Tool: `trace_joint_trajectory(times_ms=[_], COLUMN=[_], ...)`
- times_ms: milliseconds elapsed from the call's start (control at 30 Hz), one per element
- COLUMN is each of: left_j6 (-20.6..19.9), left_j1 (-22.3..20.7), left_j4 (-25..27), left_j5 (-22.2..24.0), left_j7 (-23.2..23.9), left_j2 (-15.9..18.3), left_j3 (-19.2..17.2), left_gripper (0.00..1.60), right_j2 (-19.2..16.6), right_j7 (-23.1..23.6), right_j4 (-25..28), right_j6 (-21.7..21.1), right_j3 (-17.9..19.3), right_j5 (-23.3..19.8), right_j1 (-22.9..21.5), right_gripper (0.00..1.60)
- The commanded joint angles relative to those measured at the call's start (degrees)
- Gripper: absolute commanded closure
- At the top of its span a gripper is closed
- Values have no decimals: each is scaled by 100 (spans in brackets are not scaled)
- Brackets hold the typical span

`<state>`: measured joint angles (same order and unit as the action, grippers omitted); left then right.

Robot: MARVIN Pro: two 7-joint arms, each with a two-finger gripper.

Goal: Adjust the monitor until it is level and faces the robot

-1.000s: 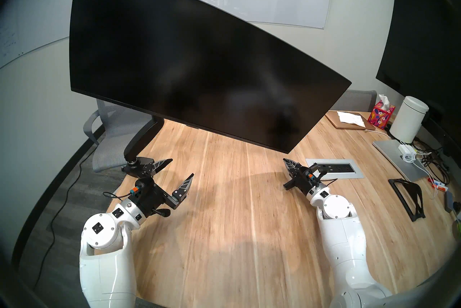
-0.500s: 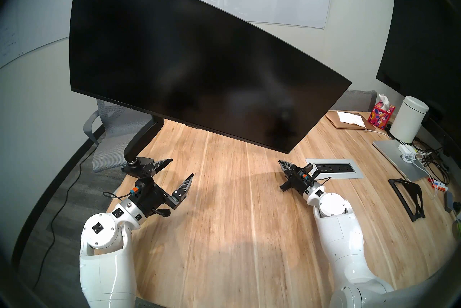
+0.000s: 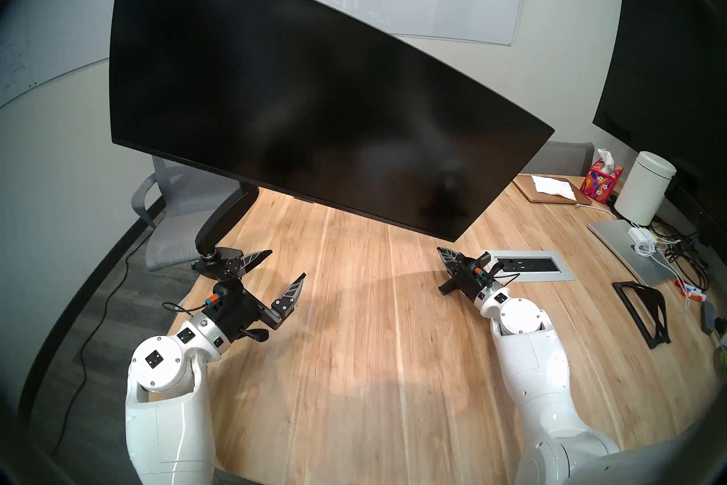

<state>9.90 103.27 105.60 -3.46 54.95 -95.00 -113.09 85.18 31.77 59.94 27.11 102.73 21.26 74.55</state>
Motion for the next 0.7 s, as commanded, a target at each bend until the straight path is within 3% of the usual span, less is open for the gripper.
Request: trace_joint_trajectory(times_ms=[0, 667], left_j6=[3, 3], left_j1=[2, 2], left_j4=[79, 79], left_j5=[14, 15], left_j7=[-11, -12], left_j2=[12, 13], left_j3=[14, 15], left_gripper=[0, 0], right_j2=[1, 44], right_j7=[31, 6], right_j4=[-36, -433], right_j6=[-33, -43], right_j3=[22, 69], right_j5=[-87, -114], right_j1=[-263, -530], right_gripper=[160, 160])
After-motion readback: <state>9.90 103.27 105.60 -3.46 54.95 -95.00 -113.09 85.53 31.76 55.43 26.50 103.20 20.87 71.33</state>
